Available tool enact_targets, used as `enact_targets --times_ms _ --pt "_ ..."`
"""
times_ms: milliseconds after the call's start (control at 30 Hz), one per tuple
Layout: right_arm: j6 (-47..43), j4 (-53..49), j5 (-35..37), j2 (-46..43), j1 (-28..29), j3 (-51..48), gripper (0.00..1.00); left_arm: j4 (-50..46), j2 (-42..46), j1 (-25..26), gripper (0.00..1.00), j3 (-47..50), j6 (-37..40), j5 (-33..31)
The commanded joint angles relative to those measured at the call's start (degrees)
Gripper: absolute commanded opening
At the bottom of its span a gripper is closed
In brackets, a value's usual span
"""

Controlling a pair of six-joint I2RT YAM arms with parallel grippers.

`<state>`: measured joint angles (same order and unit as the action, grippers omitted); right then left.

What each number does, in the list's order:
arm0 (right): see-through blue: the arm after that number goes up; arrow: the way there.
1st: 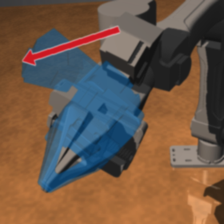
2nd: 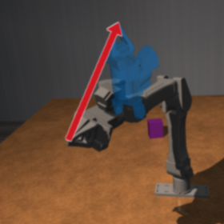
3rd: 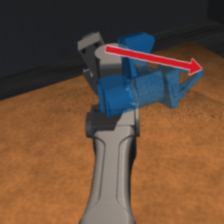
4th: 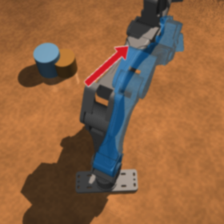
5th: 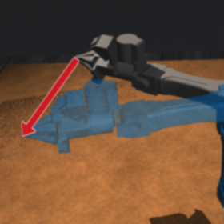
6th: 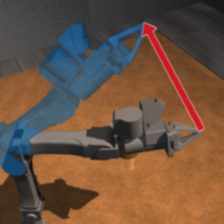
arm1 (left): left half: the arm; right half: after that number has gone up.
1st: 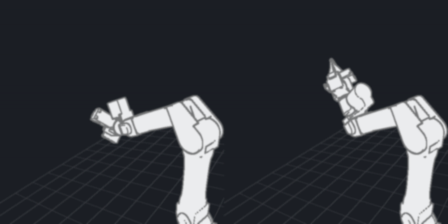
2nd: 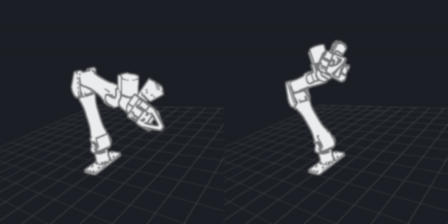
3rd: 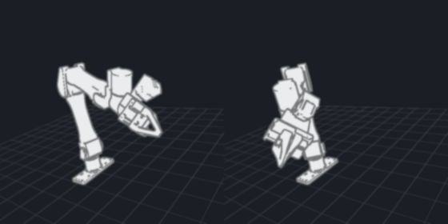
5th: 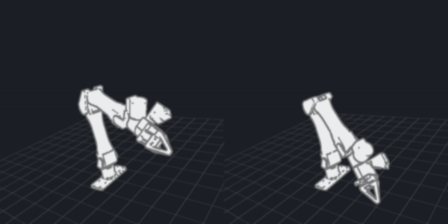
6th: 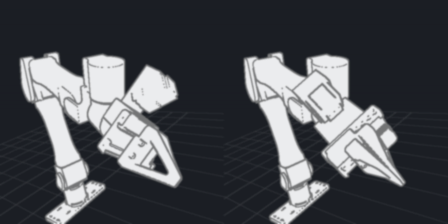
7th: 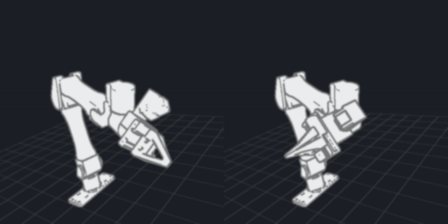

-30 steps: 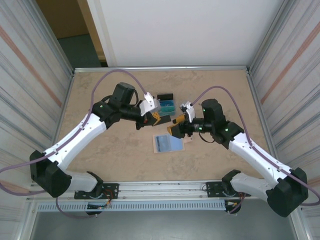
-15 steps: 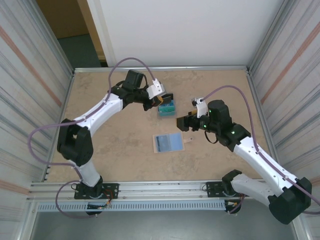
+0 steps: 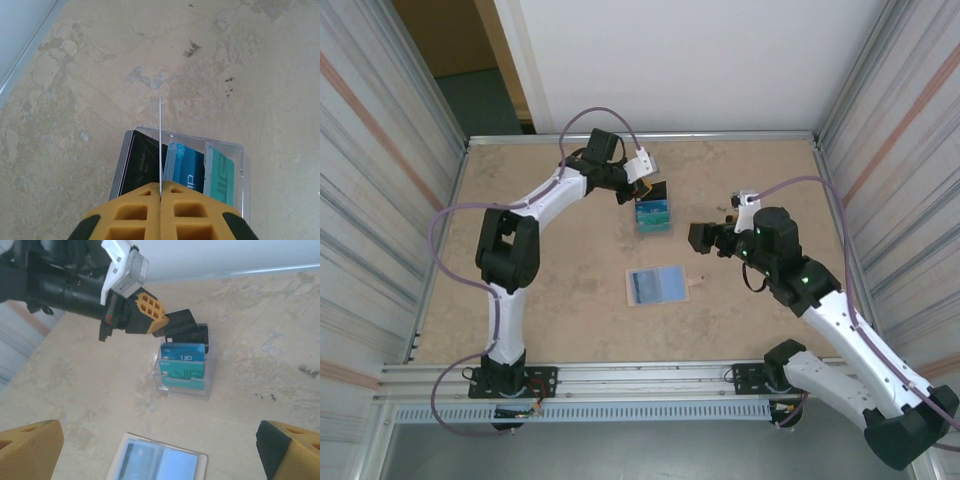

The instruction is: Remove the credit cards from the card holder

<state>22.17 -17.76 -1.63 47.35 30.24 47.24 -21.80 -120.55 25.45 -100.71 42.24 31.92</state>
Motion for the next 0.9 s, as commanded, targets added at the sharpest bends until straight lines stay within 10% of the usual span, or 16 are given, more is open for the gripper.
enact_targets --times_ms 0,867 --pt "2.05 -1.63 2.64 -2.33 -0.36 -0.61 0.99 -1.55 -1.82 -0.51 0.0 -3.15 2.44 1.84" --pt "2.56 -3.5 2.38 -5.62 -0.36 -1.91 0.99 -6.04 -9.73 -2.03 0.0 -9.23 7.52 3.12"
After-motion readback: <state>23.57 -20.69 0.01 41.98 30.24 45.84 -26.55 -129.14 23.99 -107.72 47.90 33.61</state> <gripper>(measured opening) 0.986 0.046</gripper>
